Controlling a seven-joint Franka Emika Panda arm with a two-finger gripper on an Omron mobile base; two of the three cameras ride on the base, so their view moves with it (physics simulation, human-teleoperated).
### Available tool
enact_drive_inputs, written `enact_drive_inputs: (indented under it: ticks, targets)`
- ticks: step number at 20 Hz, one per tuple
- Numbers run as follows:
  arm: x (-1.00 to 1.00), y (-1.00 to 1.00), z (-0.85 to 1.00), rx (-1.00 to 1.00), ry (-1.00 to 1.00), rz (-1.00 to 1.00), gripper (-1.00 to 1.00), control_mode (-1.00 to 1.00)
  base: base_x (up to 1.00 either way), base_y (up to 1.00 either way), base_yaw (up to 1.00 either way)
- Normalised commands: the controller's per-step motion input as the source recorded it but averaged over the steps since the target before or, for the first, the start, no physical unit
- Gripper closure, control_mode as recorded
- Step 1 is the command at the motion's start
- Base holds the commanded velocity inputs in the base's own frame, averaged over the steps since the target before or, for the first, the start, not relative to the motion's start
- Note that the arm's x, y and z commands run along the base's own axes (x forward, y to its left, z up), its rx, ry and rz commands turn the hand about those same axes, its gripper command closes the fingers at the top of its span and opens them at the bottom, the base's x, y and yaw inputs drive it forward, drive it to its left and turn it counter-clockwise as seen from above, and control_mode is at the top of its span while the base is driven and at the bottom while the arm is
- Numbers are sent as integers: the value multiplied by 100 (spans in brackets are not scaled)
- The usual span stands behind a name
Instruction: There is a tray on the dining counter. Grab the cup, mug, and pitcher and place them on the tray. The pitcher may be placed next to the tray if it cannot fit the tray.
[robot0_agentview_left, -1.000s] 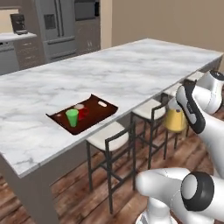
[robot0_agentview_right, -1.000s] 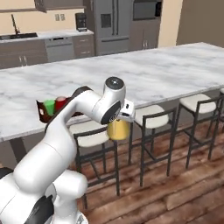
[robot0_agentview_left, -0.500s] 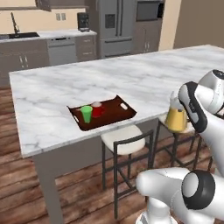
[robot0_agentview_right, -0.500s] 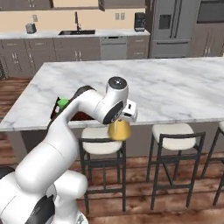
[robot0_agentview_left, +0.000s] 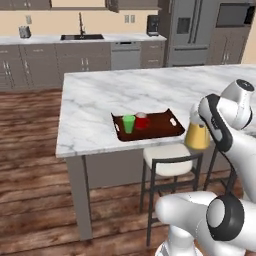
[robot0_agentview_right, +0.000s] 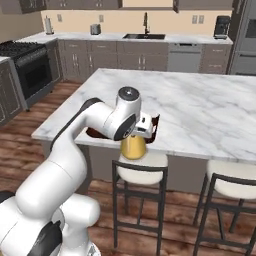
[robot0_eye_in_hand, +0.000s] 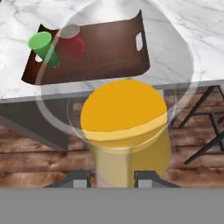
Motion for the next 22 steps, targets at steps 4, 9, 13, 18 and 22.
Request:
enact_drive_inputs:
  ticks: [4,9,13,18,22]
  targets:
    - [0,0,0,0,0,0,100,100,18,-36,26]
    - [0,0,0,0,0,0,100,100,49,-39,11]
    - [0,0,0,0,0,0,100,100,58,-16,3]
    - [0,0,0,0,0,0,100,100,38,-5,1]
    - [0,0,0,0,0,0,100,100,40,-1,0]
